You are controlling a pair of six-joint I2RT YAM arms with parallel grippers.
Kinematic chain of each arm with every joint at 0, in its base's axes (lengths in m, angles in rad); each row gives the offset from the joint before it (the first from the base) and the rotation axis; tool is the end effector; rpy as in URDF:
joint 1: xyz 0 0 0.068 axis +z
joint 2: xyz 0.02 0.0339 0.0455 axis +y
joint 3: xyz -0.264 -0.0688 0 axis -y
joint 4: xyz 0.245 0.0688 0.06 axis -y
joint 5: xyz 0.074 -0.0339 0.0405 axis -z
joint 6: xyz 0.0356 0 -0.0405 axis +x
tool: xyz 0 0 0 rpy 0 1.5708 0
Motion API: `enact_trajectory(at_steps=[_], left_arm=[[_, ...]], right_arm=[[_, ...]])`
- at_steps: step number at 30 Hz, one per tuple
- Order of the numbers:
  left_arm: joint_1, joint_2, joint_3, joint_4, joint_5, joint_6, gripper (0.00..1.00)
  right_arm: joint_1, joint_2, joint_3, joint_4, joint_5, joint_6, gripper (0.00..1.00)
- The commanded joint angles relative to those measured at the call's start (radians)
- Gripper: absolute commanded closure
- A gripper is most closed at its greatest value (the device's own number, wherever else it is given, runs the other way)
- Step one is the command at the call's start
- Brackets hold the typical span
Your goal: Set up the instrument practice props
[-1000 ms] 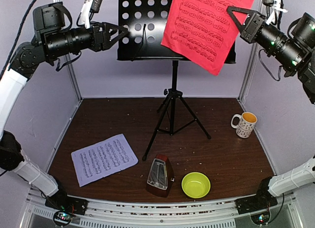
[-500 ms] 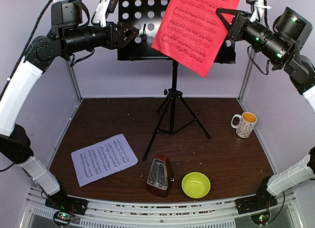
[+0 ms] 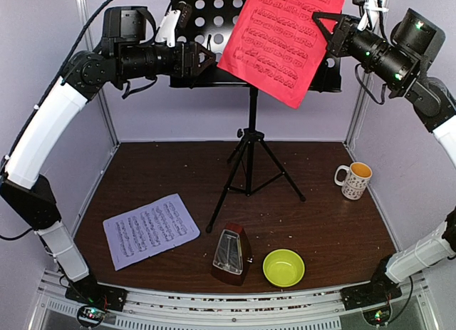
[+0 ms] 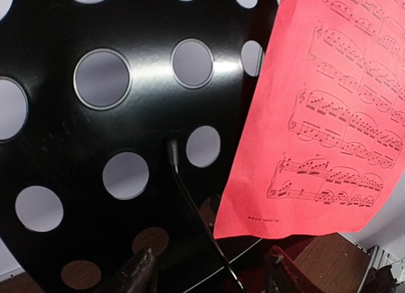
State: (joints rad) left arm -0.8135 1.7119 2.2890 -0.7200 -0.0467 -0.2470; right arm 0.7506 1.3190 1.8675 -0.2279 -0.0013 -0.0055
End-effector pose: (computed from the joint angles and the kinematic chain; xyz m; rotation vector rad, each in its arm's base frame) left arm 0.2335 -0.2446 0.5432 0.4605 1.7102 -0.7403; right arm 0.1726 0.1610 0.5827 -0.4722 1.1858 0.6446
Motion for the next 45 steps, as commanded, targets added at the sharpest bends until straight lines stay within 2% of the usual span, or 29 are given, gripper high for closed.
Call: enact_trajectory(at_steps=[1,9,19,25,33,45], left_arm=[[-0.003,0.031,0.061,0.004,-0.051,-0.064,0.41],[-0.003,0.061,0.093,0.019,-0.058,-0.103,0.51],[0.032,0.069,0.099,0.029,0.017,-0.174,0.64],[0.031,0.079,0.101,0.045,0.038,-0.189,0.82],[0.032,0.033,0.062,0.119,-0.014,-0.143,0.99],[0.031,-0.106,-0.212,0.437,0.077,-0.035,1.0]], right_arm=[[-0.012,0.008,0.028,0.03,-0.019,-0.013,1.0],[-0.021,0.016,0.03,0.04,-0.035,-0.012,1.0],[-0.023,0.017,0.023,0.045,-0.046,-0.02,1.0],[-0.025,0.02,0.02,0.048,-0.044,-0.031,1.0],[-0.025,0.023,0.025,0.05,-0.042,-0.035,1.0],[-0.024,0.063,0.082,0.059,-0.05,-0.03,1.0]])
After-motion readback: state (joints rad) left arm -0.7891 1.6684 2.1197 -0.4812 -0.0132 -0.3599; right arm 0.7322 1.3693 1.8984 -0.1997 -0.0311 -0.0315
